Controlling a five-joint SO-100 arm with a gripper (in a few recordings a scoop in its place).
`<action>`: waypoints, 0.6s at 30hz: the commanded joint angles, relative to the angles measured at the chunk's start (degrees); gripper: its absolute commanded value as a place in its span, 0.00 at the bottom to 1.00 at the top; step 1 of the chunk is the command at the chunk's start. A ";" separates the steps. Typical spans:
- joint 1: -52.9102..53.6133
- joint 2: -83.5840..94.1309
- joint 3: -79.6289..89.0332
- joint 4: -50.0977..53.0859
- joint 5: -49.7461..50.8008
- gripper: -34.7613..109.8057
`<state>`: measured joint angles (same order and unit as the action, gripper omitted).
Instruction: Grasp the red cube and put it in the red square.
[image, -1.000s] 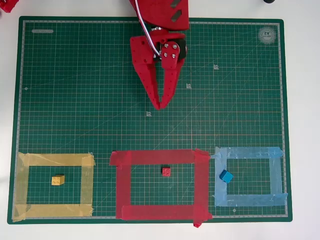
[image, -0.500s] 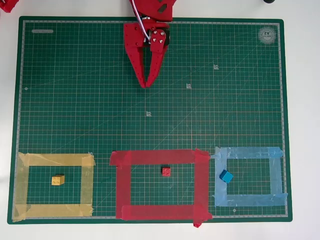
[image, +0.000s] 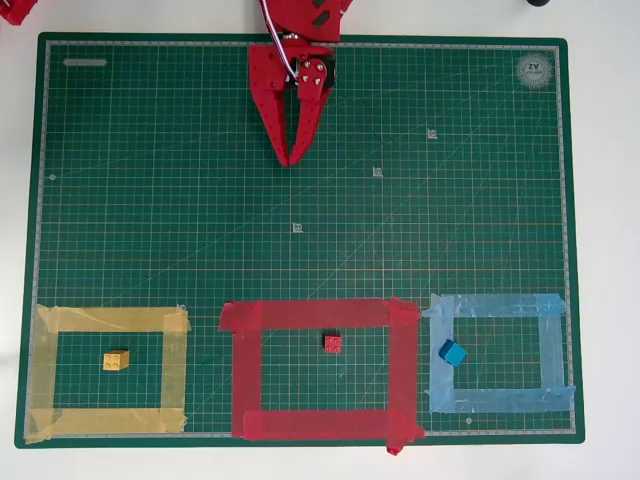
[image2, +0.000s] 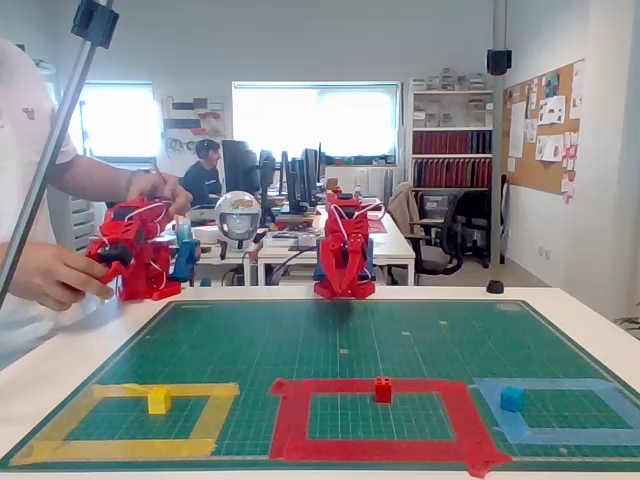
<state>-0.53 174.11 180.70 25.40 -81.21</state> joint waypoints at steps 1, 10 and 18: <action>1.32 2.02 0.35 5.98 -1.23 0.23; 1.49 7.47 0.35 24.26 -1.23 0.23; 1.14 13.89 0.35 34.63 -1.23 0.23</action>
<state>-0.53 186.42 180.70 56.95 -81.21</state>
